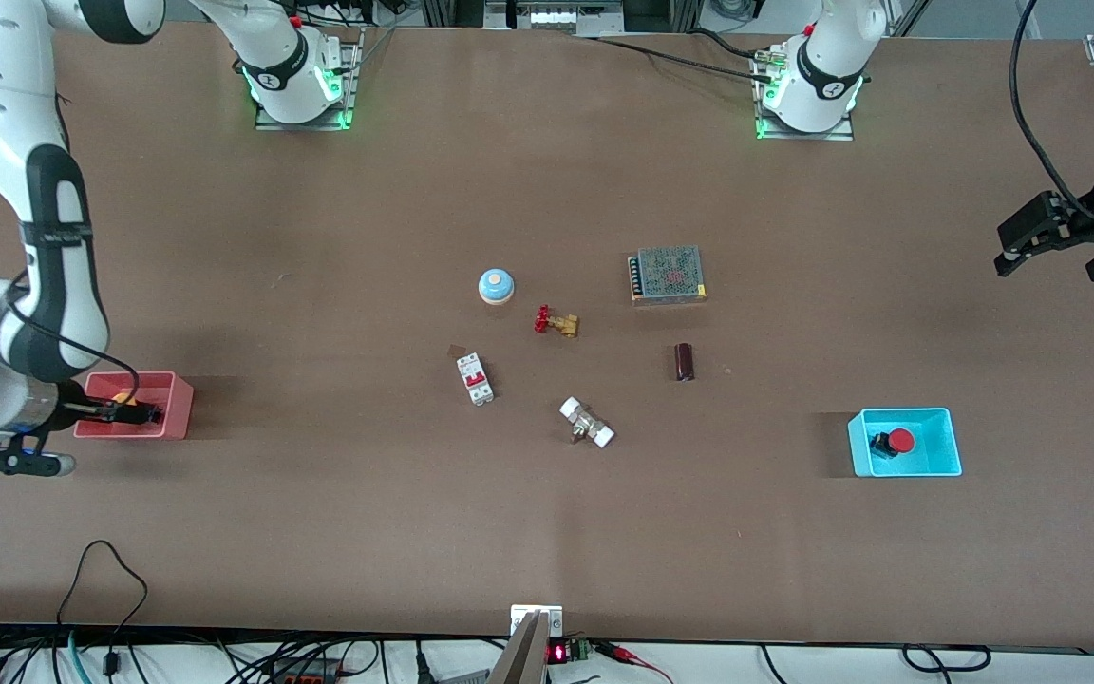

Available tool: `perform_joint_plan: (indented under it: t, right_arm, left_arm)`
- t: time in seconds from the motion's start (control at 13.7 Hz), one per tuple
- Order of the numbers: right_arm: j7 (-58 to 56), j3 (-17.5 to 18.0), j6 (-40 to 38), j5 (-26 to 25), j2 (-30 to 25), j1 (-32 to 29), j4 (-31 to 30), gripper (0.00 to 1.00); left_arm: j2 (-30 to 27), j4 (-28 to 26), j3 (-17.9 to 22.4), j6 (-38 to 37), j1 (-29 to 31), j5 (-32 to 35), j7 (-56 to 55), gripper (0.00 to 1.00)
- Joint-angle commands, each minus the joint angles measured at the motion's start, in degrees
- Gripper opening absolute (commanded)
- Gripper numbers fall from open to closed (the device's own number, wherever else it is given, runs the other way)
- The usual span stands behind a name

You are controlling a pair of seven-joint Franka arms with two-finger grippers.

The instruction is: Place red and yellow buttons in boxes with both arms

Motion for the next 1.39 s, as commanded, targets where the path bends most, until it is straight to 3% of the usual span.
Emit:
perform_joint_plan:
  t: [0.0, 0.22, 0.37, 0.44, 0.88, 1.02, 1.32]
  right_arm:
    - [-0.8, 2.9, -4.0, 1.2, -8.1, 0.0, -1.4, 1.00]
    - [-0.3, 4.7, -9.7, 1.1, -14.1, 3.0, -1.4, 1.00]
    - [0.6, 4.8, -13.9, 0.7, -17.8, 4.1, -1.6, 1.00]
    - [0.7, 4.7, -15.5, 0.4, -19.9, 5.0, -1.8, 1.00]
    - [1.1, 4.2, -21.4, -3.0, -32.4, 4.6, -8.5, 1.00]
    - [2.3, 3.3, -22.7, -3.6, -33.6, 4.4, -8.7, 1.00]
    - [5.2, 3.5, -25.5, -5.2, -34.7, 4.6, -8.8, 1.00]
  left_arm:
    - [-3.7, -6.0, 0.1, 3.5, 0.2, 0.6, 1.7, 1.00]
    - [-0.7, -0.7, 0.1, 1.7, 0.1, 0.2, 1.2, 1.00]
    - [3.2, 6.4, 0.1, -4.6, -0.1, 0.2, 1.4, 1.00]
    - [4.1, 7.5, 0.1, -6.0, -0.2, 0.2, 1.4, 1.00]
    - [2.6, 4.9, 0.1, -5.4, -0.1, 0.1, 0.0, 1.00]
    - [1.2, 2.2, 0.1, -2.9, -0.1, 0.2, -0.3, 1.00]
    - [1.2, 2.7, 0.1, -3.3, -0.1, 0.1, -0.3, 1.00]
